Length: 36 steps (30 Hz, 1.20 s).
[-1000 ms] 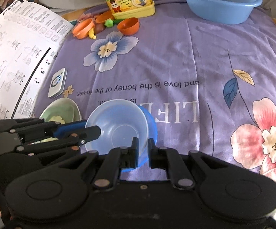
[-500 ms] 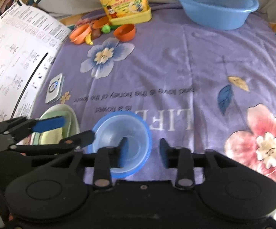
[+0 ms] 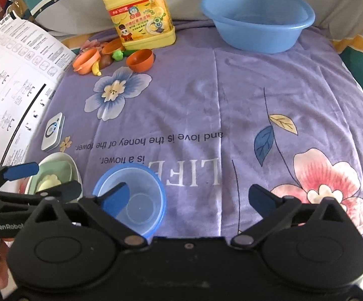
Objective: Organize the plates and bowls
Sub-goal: 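Move the right gripper to the small orange bowl and grasp its rim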
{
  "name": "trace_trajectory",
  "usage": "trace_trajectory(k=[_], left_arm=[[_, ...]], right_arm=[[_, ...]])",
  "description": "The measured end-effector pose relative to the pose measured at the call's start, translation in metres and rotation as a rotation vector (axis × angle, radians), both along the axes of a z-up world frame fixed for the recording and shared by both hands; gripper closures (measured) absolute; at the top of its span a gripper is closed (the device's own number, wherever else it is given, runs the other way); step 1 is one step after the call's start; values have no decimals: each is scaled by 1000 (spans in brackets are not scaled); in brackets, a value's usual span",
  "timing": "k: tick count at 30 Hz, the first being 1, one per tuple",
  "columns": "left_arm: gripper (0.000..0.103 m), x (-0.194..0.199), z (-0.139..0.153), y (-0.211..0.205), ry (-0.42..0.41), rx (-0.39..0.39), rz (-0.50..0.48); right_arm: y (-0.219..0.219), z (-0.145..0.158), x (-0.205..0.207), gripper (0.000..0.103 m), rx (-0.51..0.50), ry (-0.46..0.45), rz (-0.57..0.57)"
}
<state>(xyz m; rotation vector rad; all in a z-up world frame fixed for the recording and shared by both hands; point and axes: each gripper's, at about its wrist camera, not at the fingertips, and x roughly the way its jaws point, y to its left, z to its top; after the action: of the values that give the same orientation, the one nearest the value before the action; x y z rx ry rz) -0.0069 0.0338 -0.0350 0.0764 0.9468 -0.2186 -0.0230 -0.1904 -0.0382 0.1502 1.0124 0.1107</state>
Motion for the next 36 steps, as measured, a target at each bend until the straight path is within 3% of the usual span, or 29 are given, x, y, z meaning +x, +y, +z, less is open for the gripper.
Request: trace_trajectory(k=[14,27,31,36], left_arm=[[0,30,0,18,2,3,53],[0,130,13,40,-59,-3,148],[1,167,7,37,-72,-3,163],[8,209,-7,29,-76,-6,176]], right_arm=[[9,7,26,0,-28,-19,10],[28,24,131,0,3,-84,26],[33,22,173,6,37,-94,24],[38,8,220,24,85,-90,1]])
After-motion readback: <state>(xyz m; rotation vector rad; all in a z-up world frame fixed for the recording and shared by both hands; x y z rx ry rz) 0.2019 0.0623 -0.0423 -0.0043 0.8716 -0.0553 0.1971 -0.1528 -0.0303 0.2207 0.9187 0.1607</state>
